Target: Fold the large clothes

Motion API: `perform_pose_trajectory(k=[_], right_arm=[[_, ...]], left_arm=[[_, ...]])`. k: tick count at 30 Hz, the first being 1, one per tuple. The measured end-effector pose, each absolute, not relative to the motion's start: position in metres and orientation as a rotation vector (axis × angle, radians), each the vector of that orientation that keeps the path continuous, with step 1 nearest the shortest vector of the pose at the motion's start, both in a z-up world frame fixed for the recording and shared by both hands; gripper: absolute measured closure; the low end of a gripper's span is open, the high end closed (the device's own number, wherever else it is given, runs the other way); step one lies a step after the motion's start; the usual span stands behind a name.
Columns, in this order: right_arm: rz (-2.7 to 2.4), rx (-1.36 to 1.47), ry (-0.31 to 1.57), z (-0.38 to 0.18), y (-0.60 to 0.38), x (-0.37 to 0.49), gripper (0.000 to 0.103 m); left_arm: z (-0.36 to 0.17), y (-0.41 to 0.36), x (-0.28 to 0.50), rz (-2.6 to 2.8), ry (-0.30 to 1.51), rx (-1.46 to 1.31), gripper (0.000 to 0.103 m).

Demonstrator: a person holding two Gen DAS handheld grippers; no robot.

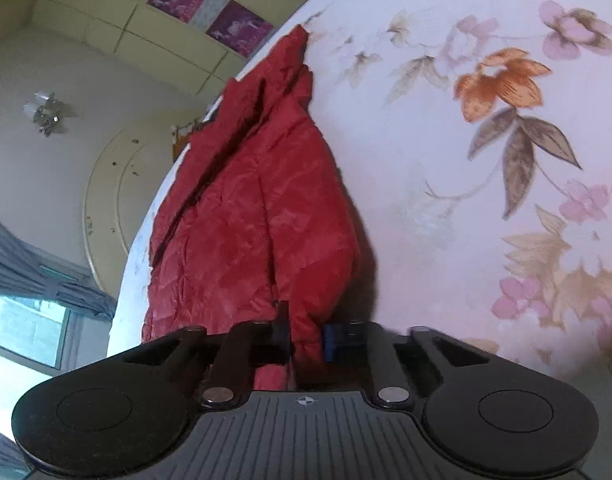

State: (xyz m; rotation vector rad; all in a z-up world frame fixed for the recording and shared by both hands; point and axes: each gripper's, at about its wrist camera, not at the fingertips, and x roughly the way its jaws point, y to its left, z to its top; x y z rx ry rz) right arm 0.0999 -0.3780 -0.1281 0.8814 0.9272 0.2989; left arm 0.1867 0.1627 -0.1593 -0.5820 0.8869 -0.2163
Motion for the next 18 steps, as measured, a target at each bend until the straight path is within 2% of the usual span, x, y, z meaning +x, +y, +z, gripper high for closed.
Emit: perform_pose_trajectory(k=[8,14,18], right_arm=[[0.364,0.783,0.755,-0.068,-0.377,0.126,0.096],[0.395,0.701,0.644,-0.02,-0.369,0.206,0.096],[0.395,0.709,0.617,-0.006,-0.36,0.286,0.096]], left_arm=[[-0.117,0.17,0.202,-0.215,0.716,-0.615,0.095],[-0.071,0.166,0.281,-0.257,0.595,-0.598,0.095],[-0.05,0.16,0.362,-0.268,0.583,-0.561,0.095]])
